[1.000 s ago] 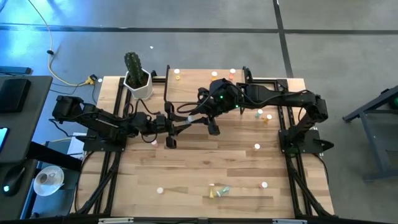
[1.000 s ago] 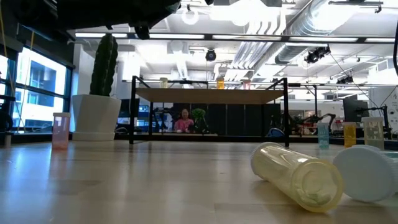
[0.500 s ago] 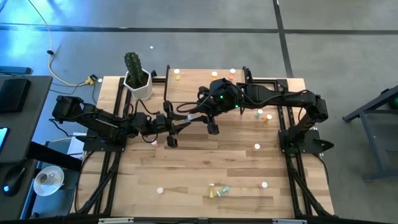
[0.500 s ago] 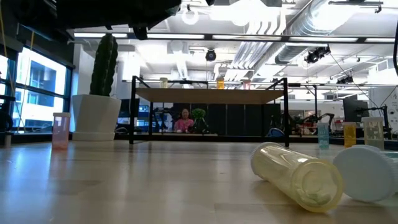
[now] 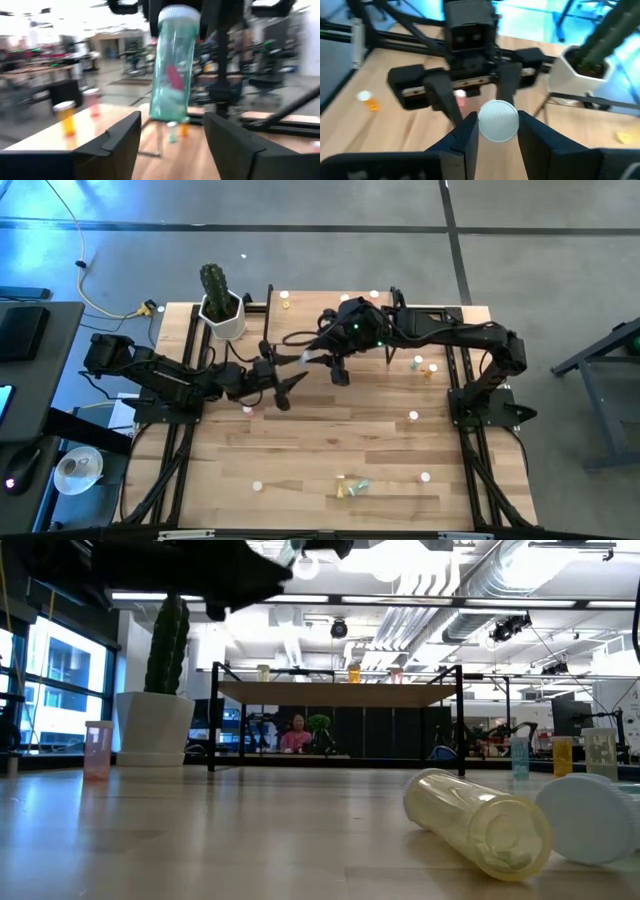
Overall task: Pick and place medicine bottles onto shelf by color
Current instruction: Put the middle blue pill bottle on the shelf
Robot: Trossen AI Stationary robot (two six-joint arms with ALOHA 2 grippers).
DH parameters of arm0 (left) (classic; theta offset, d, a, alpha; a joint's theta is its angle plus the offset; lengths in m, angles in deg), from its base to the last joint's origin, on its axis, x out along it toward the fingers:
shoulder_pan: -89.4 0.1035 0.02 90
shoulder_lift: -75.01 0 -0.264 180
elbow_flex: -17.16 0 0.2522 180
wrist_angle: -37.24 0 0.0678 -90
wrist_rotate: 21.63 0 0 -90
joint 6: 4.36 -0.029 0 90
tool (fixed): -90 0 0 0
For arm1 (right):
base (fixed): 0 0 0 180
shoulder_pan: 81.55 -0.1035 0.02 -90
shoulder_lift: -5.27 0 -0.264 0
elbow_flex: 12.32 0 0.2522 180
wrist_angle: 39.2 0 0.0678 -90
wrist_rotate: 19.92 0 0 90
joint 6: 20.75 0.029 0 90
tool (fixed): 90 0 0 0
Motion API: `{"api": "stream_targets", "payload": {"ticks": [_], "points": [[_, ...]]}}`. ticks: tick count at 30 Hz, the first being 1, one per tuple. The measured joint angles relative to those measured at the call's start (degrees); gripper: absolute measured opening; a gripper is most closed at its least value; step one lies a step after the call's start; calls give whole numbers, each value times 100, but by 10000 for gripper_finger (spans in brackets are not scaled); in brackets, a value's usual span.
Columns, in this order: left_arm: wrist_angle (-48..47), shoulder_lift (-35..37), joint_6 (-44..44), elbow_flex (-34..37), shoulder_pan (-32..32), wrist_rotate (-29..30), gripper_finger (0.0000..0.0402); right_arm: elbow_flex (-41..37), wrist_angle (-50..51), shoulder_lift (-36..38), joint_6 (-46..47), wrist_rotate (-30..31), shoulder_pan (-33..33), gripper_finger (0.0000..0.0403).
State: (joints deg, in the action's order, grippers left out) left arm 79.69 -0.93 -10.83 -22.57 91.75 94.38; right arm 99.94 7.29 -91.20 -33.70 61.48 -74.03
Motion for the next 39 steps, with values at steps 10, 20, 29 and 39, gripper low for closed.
{"api": "stream_targets", "payload": {"ticks": [10,20,29,39], "points": [[-870,476,-559,0,119,1067,227,0,-109,0,2,260,969,103],[-2476,1525,-713,0,1030,519,227,0,-648,-2,2,190,2164,103],[-3164,1982,47,0,1303,-111,227,11,-1115,-2,89,51,2650,103],[-3464,2006,626,0,1300,-460,227,492,-818,-7,236,12,2682,103]]}}
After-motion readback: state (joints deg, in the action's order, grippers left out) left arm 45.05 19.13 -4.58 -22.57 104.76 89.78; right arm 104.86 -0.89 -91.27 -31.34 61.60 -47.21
